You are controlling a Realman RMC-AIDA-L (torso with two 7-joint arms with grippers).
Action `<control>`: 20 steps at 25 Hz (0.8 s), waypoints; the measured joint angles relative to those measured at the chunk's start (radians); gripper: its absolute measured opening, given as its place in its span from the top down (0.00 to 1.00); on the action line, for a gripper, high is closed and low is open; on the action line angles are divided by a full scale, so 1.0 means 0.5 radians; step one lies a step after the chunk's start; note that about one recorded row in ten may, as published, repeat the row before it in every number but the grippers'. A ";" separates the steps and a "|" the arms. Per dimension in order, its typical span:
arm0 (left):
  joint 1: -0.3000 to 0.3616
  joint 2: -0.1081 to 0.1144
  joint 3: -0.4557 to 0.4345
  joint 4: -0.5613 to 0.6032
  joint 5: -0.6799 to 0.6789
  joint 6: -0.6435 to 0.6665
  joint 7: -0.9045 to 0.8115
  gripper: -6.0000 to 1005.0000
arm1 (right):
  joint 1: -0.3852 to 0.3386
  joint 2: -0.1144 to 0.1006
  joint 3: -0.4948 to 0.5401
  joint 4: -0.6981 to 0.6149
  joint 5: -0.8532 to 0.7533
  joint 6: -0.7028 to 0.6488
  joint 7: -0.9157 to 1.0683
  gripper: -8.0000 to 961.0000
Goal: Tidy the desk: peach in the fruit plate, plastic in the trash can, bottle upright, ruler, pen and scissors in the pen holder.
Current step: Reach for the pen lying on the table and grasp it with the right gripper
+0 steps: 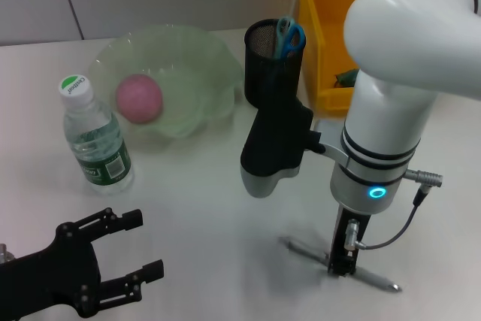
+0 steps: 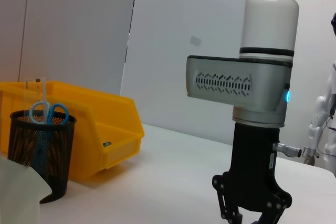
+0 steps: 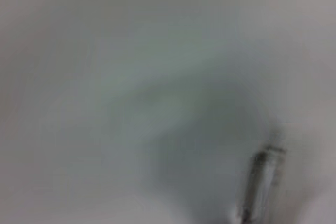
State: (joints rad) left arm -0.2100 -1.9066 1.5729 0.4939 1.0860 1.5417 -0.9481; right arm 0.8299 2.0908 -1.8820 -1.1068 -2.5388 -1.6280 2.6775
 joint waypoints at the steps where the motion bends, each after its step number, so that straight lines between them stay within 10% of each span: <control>1: 0.000 0.000 0.000 0.000 0.000 0.000 0.000 0.21 | 0.000 0.000 -0.007 0.001 0.000 0.001 0.001 0.68; 20: -0.007 0.003 -0.017 0.000 0.000 0.000 0.000 0.21 | 0.008 0.000 -0.010 -0.008 0.003 -0.008 0.002 0.79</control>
State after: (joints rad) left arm -0.2132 -1.9051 1.5646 0.4939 1.0861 1.5416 -0.9480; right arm 0.8337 2.0908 -1.8871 -1.1107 -2.5372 -1.6319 2.6783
